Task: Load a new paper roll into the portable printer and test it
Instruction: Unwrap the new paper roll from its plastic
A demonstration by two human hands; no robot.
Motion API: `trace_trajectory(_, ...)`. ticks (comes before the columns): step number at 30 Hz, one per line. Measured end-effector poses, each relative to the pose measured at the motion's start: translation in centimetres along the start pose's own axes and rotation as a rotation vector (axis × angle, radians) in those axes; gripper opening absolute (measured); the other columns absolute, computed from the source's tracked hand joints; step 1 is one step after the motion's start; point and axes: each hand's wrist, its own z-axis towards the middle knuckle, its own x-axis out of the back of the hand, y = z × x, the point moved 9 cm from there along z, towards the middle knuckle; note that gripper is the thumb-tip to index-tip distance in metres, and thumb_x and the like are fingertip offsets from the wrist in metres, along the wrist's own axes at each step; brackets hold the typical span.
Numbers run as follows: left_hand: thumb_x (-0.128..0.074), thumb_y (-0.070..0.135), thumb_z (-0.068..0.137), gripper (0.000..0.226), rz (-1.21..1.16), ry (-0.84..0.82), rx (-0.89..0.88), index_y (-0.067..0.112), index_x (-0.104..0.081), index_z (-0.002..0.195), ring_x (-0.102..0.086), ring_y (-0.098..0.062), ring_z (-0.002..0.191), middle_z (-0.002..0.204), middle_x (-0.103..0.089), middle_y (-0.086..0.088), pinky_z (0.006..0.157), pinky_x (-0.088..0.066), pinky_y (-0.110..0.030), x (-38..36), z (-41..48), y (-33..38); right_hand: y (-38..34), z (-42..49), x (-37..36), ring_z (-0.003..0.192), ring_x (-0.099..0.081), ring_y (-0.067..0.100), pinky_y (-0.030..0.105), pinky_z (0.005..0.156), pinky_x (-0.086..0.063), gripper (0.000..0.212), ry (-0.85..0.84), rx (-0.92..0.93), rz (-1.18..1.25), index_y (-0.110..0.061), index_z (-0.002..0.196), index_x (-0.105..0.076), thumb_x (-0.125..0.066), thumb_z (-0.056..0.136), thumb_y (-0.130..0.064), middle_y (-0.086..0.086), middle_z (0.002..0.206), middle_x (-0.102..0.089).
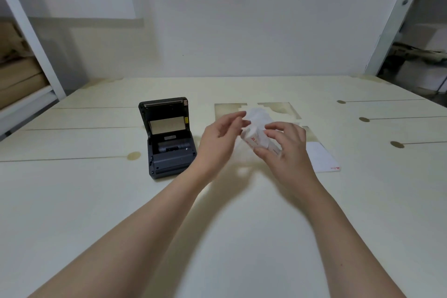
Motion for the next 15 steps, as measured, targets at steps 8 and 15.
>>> trace_trajectory(8, -0.069, 0.033, 0.084, 0.041, 0.088, -0.035, 0.067, 0.028, -0.067, 0.125, -0.071, -0.026, 0.101, 0.118, -0.07, -0.007, 0.096, -0.056, -0.044, -0.3, -1.7, 0.1, -2.0, -1.3, 0.1, 0.116, -0.029, 0.005, 0.013, 0.089, -0.034, 0.039, 0.124, 0.118, -0.088, -0.016, 0.115, -0.067, -0.076, 0.079, -0.026, 0.0, 0.122, -0.054)
trace_trajectory(15, -0.066, 0.016, 0.093, 0.033, -0.017, 0.043, 0.123, 0.019, -0.065, 0.126, -0.069, -0.016, 0.079, 0.121, -0.066, -0.017, 0.09, -0.059, -0.036, 1.7, -2.9, -0.3, -4.9, -2.5, 0.6, 0.111, -0.04, 0.014, -0.003, 0.085, -0.032, 0.016, 0.201, 0.194, -0.025, -0.012, 0.095, -0.074, -0.077, 0.081, -0.017, 0.005, 0.11, -0.061)
